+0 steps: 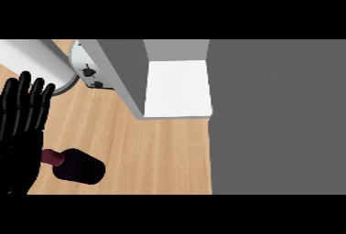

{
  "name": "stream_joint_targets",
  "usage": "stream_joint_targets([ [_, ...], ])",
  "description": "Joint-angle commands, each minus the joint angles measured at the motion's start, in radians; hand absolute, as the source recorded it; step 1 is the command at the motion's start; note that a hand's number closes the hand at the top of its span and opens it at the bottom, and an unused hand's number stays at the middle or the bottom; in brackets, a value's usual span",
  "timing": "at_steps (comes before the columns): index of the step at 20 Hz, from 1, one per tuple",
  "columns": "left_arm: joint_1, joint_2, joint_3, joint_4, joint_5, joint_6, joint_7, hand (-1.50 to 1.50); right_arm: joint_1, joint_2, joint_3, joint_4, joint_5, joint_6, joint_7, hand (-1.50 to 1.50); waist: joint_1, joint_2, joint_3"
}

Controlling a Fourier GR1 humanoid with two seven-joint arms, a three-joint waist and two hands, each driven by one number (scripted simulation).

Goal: Pick up the wine, place it into the cabinet and close the cabinet

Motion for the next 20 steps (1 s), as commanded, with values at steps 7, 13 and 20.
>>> stream_joint_targets([
  [7, 0.221, -0.090, -0.227, -0.066, -0.017, 0.130, 0.079, -1.50, 0.193, -0.043, 0.084, -0.075, -0.136, 0.182, 0.055, -1.50, 0.024, -0.014, -0.017],
  [13, 0.253, -0.091, -0.473, -0.157, -0.141, 0.343, 0.153, -1.50, 0.182, -0.070, 0.094, -0.247, -0.196, 0.167, 0.250, -1.50, 0.020, -0.011, -0.015],
  [20, 0.201, -0.092, -0.594, -0.254, -0.284, 0.415, 0.312, -1.50, 0.260, -0.055, 0.113, -0.405, -0.206, 0.165, 0.326, -1.50, 0.015, -0.011, -0.014],
])
